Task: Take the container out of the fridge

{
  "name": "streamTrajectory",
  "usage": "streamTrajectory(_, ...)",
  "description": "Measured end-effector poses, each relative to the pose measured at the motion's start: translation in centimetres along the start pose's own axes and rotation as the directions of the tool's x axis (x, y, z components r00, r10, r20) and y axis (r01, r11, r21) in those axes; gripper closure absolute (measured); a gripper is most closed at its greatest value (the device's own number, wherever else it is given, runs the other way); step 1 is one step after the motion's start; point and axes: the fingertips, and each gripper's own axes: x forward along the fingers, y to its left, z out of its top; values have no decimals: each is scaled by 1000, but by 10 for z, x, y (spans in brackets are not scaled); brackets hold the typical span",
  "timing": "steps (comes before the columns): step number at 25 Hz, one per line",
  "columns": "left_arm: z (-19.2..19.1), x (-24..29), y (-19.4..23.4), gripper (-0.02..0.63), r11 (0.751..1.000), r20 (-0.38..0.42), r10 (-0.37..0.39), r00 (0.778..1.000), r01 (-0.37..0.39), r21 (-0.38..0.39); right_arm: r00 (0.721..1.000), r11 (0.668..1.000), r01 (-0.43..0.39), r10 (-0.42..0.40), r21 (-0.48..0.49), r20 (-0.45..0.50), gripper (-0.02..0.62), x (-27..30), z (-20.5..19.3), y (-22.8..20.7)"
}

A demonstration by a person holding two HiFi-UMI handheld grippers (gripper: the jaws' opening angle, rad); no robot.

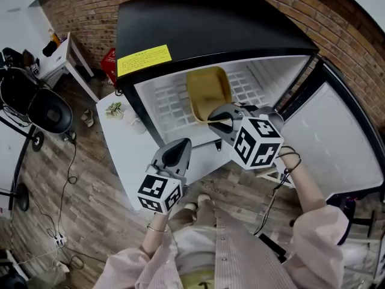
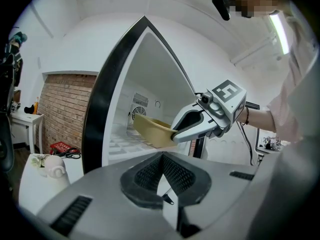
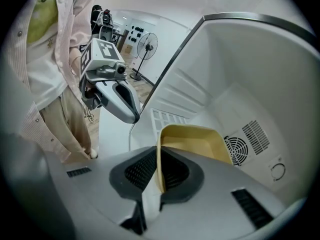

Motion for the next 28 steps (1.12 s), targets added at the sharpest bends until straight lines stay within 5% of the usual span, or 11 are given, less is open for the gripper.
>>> streamTrajectory(28,-12,-23,-31,615,993,-23,-117,993,118,28,988,973,154,-147,172,-55,571,-48,-4,71)
